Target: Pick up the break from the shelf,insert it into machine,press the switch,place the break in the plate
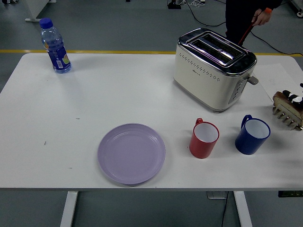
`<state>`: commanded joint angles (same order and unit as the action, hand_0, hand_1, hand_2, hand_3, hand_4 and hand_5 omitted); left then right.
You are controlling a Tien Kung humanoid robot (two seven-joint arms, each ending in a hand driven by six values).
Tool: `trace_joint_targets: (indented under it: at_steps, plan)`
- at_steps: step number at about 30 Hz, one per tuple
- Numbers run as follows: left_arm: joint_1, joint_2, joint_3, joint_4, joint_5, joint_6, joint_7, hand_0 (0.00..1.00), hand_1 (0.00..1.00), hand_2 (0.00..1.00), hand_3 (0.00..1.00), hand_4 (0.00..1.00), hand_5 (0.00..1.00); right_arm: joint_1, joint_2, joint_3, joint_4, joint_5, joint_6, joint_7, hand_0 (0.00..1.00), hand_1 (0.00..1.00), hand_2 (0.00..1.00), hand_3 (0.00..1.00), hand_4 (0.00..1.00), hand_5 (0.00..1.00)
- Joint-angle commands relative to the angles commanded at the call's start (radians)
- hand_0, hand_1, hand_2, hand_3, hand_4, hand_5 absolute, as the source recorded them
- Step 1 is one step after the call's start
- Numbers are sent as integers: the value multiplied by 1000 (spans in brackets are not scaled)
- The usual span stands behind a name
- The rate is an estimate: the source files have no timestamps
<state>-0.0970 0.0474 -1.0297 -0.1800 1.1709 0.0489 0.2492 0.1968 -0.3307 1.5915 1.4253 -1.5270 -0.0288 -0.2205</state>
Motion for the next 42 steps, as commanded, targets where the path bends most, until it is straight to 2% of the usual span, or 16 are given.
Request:
trace_joint_targets:
  at_steps: [3,8,16,22,23,28,29,34,35,40,41,42]
  plan:
    - [0,0,1,0,-1,0,0,681,700,702,562,288,889,12,-5,-16,-7,-65,12,-10,916,890,948,929,855,154]
    - [-1,1,0,0,0,-1,1,681,699,702,563,290,890,41,-16,-67,-21,-279,52,-49,930,891,949,922,852,163]
    - [-4,2,4,0,-8,1,0,681,699,702,562,289,887,90,-21,-126,-77,-594,58,-105,931,892,947,916,847,173]
    - [-1,1,1,0,-3,0,2,681,699,702,563,288,887,122,-14,-162,-121,-609,40,-106,929,883,930,908,840,174]
    - [0,1,1,0,-1,-1,3,682,699,702,563,289,886,126,-13,-167,-126,-609,35,-104,868,826,843,850,821,176]
    - [5,0,-4,0,9,-2,6,682,699,702,563,289,886,156,6,-199,-178,-606,5,-105,868,826,843,850,821,176]
    - [5,0,-5,0,10,-2,6,682,699,702,562,290,888,158,7,-200,-181,-607,4,-106,782,756,765,790,790,161]
    - [7,1,-5,0,12,-3,7,682,699,702,562,290,888,186,15,-222,-225,-638,-21,-114,782,756,765,790,790,161]
    - [7,1,-5,0,13,-3,7,682,699,703,562,289,887,190,15,-224,-231,-645,-21,-116,707,674,672,736,652,48]
    - [7,2,-3,0,11,-3,6,682,699,703,562,289,887,210,15,-236,-249,-680,-19,-134,707,674,672,736,652,48]
    - [7,2,-2,0,9,-3,6,682,699,703,563,290,886,213,15,-237,-252,-689,-21,-139,610,586,592,681,582,6]
    - [7,3,-1,0,7,-3,5,682,699,703,563,290,886,217,16,-238,-255,-695,-19,-143,610,586,592,681,582,6]
